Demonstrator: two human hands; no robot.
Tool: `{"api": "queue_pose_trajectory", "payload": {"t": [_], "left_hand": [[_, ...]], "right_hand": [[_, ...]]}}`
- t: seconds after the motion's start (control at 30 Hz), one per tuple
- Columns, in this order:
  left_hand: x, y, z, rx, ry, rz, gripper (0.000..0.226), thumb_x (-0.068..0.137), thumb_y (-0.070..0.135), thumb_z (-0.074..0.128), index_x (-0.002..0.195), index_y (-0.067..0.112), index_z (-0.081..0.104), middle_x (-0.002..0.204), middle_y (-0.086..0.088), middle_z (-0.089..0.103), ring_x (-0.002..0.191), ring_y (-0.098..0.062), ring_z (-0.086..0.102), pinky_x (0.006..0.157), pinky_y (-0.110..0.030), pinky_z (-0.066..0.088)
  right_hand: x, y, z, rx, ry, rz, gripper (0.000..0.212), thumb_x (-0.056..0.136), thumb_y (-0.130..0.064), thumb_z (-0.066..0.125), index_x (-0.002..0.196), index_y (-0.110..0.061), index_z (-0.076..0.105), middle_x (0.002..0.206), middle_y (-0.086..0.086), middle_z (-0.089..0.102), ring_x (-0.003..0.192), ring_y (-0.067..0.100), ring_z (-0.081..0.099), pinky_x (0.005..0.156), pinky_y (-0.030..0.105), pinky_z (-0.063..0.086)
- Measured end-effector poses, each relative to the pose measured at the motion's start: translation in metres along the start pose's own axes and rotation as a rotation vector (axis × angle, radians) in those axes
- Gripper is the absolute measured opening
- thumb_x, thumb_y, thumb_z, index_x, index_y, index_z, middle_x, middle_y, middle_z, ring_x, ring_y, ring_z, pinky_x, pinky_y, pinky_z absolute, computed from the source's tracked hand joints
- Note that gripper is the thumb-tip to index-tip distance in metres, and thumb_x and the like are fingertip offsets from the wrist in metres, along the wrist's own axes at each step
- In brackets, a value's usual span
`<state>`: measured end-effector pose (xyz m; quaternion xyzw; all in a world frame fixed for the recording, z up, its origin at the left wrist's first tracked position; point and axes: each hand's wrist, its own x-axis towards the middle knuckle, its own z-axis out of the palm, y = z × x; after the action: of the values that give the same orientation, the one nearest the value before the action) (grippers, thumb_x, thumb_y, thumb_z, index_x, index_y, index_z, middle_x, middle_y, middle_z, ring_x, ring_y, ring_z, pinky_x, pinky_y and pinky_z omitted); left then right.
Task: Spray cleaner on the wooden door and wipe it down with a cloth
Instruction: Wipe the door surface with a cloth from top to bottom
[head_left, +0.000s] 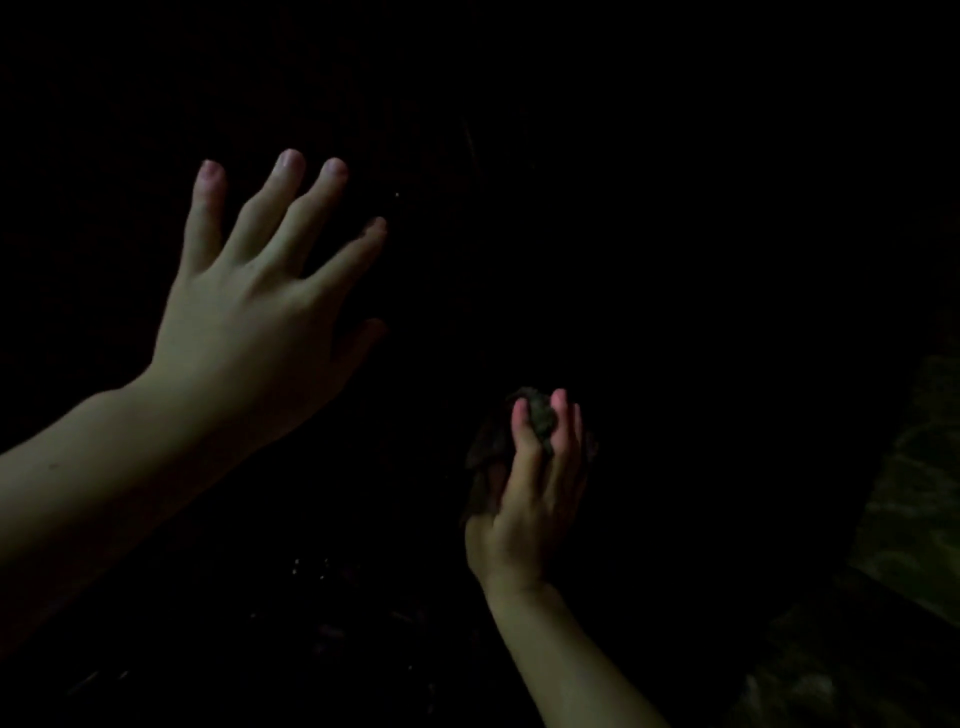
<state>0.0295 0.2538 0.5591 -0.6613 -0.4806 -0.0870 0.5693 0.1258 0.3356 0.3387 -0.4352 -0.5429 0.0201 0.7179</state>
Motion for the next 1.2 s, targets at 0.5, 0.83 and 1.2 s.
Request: {"api": "queue_pose_trajectory", "payload": {"t": [0.5, 0.83, 1.2], "left_hand": [[-0.028, -0.007, 0.008, -0.011, 0.030, 0.067, 0.059, 0.090, 0.048, 0.050, 0.138, 0.012, 0.047, 0.152, -0.022, 0.031, 0.142, -0.042, 0.022, 0.112, -0.066, 0.008], [-0.052, -0.002, 0.009, 0.008, -0.024, 0.066, 0.063, 0.089, 0.047, 0.049, 0.141, 0.014, 0.041, 0.154, -0.021, 0.026, 0.144, -0.041, 0.017, 0.111, -0.065, 0.004], [-0.075, -0.001, 0.002, 0.017, -0.069, 0.045, 0.065, 0.089, 0.044, 0.056, 0.143, 0.014, 0.038, 0.156, -0.020, 0.022, 0.145, -0.040, 0.014, 0.112, -0.065, 0.005]], "right_hand": [[-0.062, -0.030, 0.013, -0.076, -0.065, -0.237, 0.042, 0.098, -0.037, 0.032, 0.136, -0.022, 0.043, 0.157, 0.012, 0.026, 0.146, 0.033, 0.019, 0.115, 0.054, 0.021], [-0.101, -0.070, 0.018, -0.021, -0.218, -0.507, 0.043, 0.098, -0.038, 0.033, 0.139, -0.026, 0.039, 0.156, 0.007, 0.023, 0.148, 0.030, 0.015, 0.115, 0.055, 0.019], [-0.053, -0.023, 0.013, -0.091, 0.062, -0.032, 0.047, 0.094, -0.027, 0.040, 0.135, -0.004, 0.049, 0.149, 0.029, 0.034, 0.142, 0.044, 0.024, 0.115, 0.059, 0.018]]}}
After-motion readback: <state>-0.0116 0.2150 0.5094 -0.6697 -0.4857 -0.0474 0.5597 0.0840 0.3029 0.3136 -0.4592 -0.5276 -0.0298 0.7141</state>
